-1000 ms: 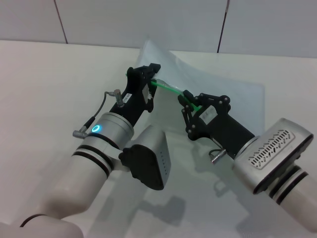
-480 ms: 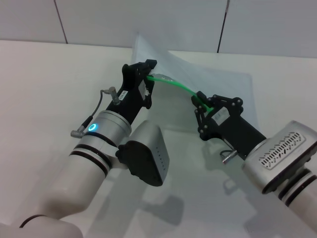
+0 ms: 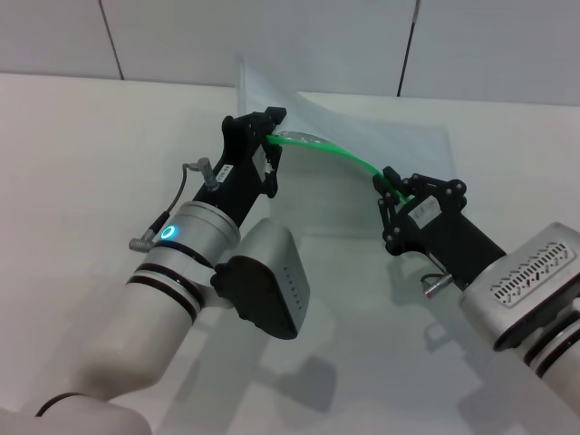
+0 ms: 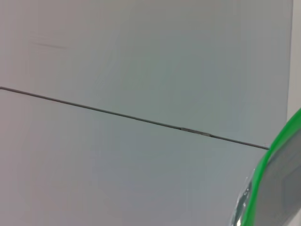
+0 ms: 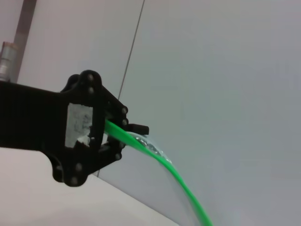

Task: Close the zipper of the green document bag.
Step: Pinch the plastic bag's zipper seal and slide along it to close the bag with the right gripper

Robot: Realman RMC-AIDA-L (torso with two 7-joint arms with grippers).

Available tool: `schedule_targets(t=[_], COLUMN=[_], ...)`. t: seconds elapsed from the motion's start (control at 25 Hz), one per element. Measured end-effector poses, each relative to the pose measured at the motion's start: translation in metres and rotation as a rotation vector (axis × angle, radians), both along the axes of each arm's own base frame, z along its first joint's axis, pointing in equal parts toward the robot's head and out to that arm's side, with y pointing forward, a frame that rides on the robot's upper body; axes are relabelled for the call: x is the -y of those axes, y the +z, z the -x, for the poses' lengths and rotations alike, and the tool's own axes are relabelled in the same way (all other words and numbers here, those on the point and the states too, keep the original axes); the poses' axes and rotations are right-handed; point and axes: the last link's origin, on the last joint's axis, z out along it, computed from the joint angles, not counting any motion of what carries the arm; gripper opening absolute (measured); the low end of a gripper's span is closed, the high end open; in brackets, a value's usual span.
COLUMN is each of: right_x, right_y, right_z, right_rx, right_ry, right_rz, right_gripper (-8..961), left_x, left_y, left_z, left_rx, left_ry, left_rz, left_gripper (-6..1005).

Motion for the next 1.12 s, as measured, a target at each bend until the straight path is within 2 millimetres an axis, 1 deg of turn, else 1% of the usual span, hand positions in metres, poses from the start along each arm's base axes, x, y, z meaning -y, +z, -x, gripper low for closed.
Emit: schedule_targets(t=[0.32,1.12], right_x=[-0.001,-0.002], right_y=[0.002,0.008], right_z=[-0.006,-0.023], right_rx=[0.017,0.039], right_ry=[-0.011,-0.064], right_rz=[-0.005,-0.028], right_gripper=[102,121], left_x=[0.0,0.004], left_y=[0.0,0.004], left_z=[0.0,-0.01], left_rx=[0.01,0.076], left_ry=[0.0,-0.039], left_rz=[0.005,0.028], left_gripper=[137,148])
